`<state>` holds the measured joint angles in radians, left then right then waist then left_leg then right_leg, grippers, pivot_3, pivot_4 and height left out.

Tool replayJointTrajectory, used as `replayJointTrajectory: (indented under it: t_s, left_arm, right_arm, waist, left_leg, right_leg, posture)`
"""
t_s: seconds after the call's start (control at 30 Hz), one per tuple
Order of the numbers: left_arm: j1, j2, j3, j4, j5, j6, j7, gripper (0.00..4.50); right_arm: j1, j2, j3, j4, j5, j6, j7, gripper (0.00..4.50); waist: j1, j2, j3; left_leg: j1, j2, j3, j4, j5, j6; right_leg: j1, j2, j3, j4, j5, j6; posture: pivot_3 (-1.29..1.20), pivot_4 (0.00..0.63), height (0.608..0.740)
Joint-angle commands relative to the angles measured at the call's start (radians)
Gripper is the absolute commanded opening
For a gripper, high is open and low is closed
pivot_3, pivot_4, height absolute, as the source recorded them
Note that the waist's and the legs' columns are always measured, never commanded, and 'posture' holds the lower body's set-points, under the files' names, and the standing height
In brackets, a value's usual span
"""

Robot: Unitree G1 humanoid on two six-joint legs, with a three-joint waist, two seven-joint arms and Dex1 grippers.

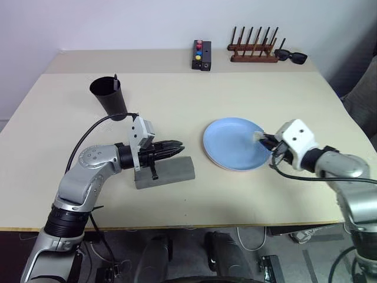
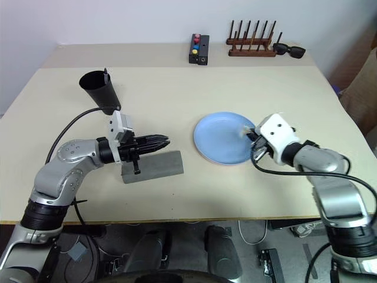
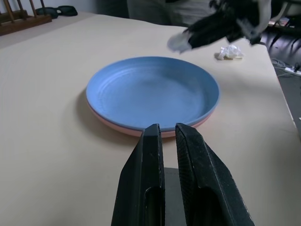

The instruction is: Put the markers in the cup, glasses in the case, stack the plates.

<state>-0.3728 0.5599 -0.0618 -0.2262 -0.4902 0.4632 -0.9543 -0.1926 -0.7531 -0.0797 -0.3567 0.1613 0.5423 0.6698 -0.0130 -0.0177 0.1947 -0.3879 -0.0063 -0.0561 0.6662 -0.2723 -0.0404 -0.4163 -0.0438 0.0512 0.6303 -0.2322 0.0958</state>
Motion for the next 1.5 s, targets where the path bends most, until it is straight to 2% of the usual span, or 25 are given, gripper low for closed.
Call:
replayJointTrajectory:
  t_s: [0.03,0.13,0.17,0.23,0.43,0.63,0.8,1.03,1.1,1.17,1.3,1.5]
  left_arm:
    - [-0.006,-0.009,0.011,-0.038,-0.007,-0.011,0.013,0.46]
    - [0.001,-0.015,0.013,-0.048,-0.008,-0.01,0.023,0.46]
    - [0.003,-0.017,0.013,-0.051,-0.008,-0.009,0.027,0.46]
    - [0.004,-0.022,0.011,-0.054,-0.011,-0.008,0.031,0.46]
    - [-0.013,-0.052,-0.018,-0.059,-0.019,-0.004,0.023,0.46]
    - [-0.027,-0.088,-0.054,-0.057,-0.022,0.003,0.004,0.46]
    - [-0.032,-0.099,-0.067,-0.04,-0.016,-0.006,-0.019,0.46]
    - [-0.032,-0.104,-0.07,-0.003,0.001,-0.037,-0.04,0.46]
    - [-0.028,-0.106,-0.069,0.003,0.002,-0.045,-0.038,0.46]
    - [-0.023,-0.107,-0.069,0.007,0.005,-0.053,-0.036,0.46]
    - [-0.009,-0.106,-0.066,0.001,0.009,-0.059,-0.027,0.46]
    - [-0.002,-0.101,-0.053,0.002,0.022,-0.062,0.001,0.46]
  right_arm:
    - [-0.031,0.028,0.034,-0.004,0.0,-0.002,-0.008,0.82]
    - [-0.035,0.03,0.033,-0.001,-0.01,-0.008,-0.019,2.06]
    - [-0.031,0.024,0.024,-0.006,-0.009,-0.012,-0.017,2.69]
    - [-0.012,0.004,-0.003,-0.018,-0.001,-0.026,-0.005,3.59]
    - [0.118,-0.068,-0.183,0.005,0.008,-0.037,0.008,3.59]
    - [0.281,-0.086,-0.408,0.125,-0.042,-0.066,-0.055,3.59]
    - [0.37,-0.047,-0.47,0.163,-0.054,-0.019,-0.116,3.59]
    - [0.35,0.017,-0.508,0.199,0.017,0.106,-0.151,3.59]
    - [0.333,0.025,-0.509,0.205,0.032,0.121,-0.156,3.06]
    - [0.322,0.027,-0.509,0.211,0.043,0.134,-0.158,2.29]
    - [0.306,0.017,-0.504,0.222,0.048,0.139,-0.165,0.15]
    - [0.243,0.009,-0.445,0.107,0.068,0.033,-0.126,0.06]
  waist:
    - [0.0,0.0,0.0]
    - [0.0,0.0,0.0]
    - [0.0,0.0,0.0]
    - [0.0,0.0,0.0]
    - [0.003,0.0,0.0]
    - [0.002,0.0,0.0]
    - [-0.005,0.001,0.0]
    - [-0.003,0.002,-0.001]
    - [-0.003,0.002,-0.001]
    - [-0.003,0.003,-0.001]
    - [-0.002,0.003,-0.002]
    - [-0.006,0.003,-0.002]
  left_leg:
    - [0.0,0.0,0.0,0.0,0.0,0.0]
    - [-0.001,0.0,0.0,0.0,0.0,0.0]
    - [-0.001,0.0,0.0,0.0,0.0,0.0]
    - [-0.001,0.0,0.0,0.0,0.0,0.0]
    - [-0.001,-0.001,0.0,0.0,0.0,0.0]
    - [-0.001,-0.001,0.0,0.0,0.0,0.0]
    - [0.0,-0.001,0.001,0.0,0.0,0.0]
    - [0.0,-0.001,0.001,0.0,0.0,0.0]
    - [0.0,-0.001,0.001,0.0,0.0,0.0]
    - [0.0,-0.001,0.001,0.0,0.0,0.0]
    - [0.0,-0.001,0.001,0.0,0.0,0.0]
    - [0.0,-0.001,0.001,0.0,0.0,0.0]
  right_leg:
    - [0.0,0.0,0.0,0.0,0.0,0.0]
    - [0.0,-0.001,0.0,0.0,0.0,0.0]
    - [-0.001,-0.001,0.0,0.0,0.0,0.0]
    - [-0.001,0.0,0.0,0.0,0.0,0.0]
    - [-0.001,-0.001,0.0,-0.001,0.0,0.0]
    - [0.0,0.0,0.0,0.0,0.0,0.0]
    - [0.0,0.0,0.001,0.0,0.0,0.0]
    - [0.0,0.001,0.001,0.0,-0.001,0.0]
    - [0.0,0.0,0.001,0.0,-0.001,0.0]
    - [0.0,0.0,0.001,0.0,-0.001,0.0]
    - [0.0,0.0,0.001,0.0,-0.001,0.0]
    - [0.0,0.001,0.001,0.0,-0.001,0.0]
  posture:
    - [0.0,0.15,0.735]
    - [0.0,0.15,0.735]
    - [0.0,0.15,0.735]
    - [0.0,0.15,0.735]
    - [0.0,0.15,0.735]
    - [0.0,0.15,0.735]
    - [0.0,0.15,0.735]
    - [0.0,0.15,0.735]
    - [0.0,0.15,0.735]
    - [0.0,0.15,0.735]
    - [0.0,0.15,0.735]
    - [0.0,0.15,0.735]
